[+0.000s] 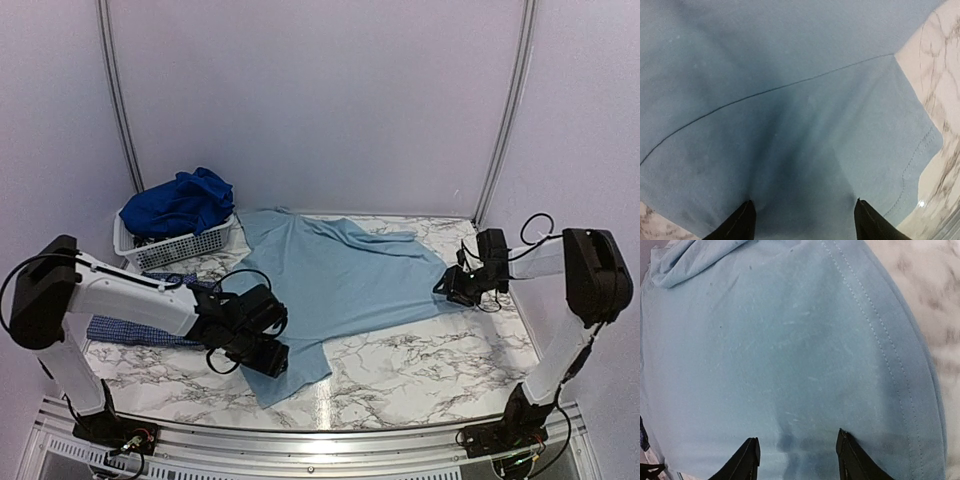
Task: Fold and stack the mixed laundry pile
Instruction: Adjust the flattened T-shirt at the center of the board.
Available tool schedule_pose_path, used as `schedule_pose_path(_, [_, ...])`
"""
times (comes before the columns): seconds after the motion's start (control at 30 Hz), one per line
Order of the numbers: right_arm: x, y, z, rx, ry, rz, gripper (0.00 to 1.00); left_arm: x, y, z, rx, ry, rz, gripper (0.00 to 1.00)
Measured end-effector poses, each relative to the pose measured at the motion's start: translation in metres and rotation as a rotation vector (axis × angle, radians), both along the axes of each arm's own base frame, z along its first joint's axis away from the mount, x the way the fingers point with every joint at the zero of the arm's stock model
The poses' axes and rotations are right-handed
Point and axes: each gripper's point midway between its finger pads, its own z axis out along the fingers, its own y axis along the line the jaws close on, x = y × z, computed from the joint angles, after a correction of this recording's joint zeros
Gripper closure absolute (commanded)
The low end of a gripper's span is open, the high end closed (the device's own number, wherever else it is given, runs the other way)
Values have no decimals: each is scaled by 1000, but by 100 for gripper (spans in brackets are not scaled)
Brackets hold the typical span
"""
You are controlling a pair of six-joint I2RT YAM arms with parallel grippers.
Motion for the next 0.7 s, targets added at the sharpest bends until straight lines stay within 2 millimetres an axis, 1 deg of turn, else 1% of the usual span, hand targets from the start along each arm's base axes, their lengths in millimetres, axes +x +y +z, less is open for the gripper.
schedule_pose_path(0.07, [-33, 1, 1, 23, 33, -21, 46, -22, 23, 0, 1, 24, 2, 31])
schedule_pose_path(0.13, [-64, 4, 2, 49, 66, -40, 45, -34, 42, 0, 5, 39, 24, 31])
schedule_pose_path(0.2, [-99, 7, 2, 70, 105, -60, 44, -44, 59, 0, 13, 54, 48, 31])
schedule_pose_path(0.27, [-130, 9, 4, 83, 135, -82, 43, -51, 70, 0, 18, 69, 66, 30])
schedule_pose_path(0.3, [-140, 9, 5, 88, 142, -89, 43, -53, 73, 1, 20, 76, 73, 29])
schedule_pose_path(0.37, [-165, 11, 10, 107, 150, -102, 43, -58, 80, 1, 25, 93, 84, 24])
schedule_pose_path(0.4, [-174, 13, 14, 117, 150, -106, 43, -61, 82, 2, 27, 100, 88, 21])
schedule_pose_path(0.47, [-183, 15, 24, 130, 137, -102, 38, -64, 86, 6, 26, 106, 89, 16])
schedule_pose_path(0.5, [-184, 16, 31, 136, 113, -96, 37, -64, 86, 11, 17, 101, 87, 14])
schedule_pose_path(0.57, [-179, 16, 49, 132, 59, -82, 38, -61, 83, 24, -4, 79, 73, 12])
schedule_pose_path(0.6, [-174, 16, 58, 127, 32, -71, 39, -58, 80, 31, -15, 65, 65, 11])
schedule_pose_path(0.63, [-164, 16, 70, 120, 4, -59, 41, -54, 74, 40, -29, 47, 57, 11])
schedule_pose_path(0.7, [-135, 17, 92, 99, -52, -28, 44, -42, 58, 58, -63, 5, 38, 10])
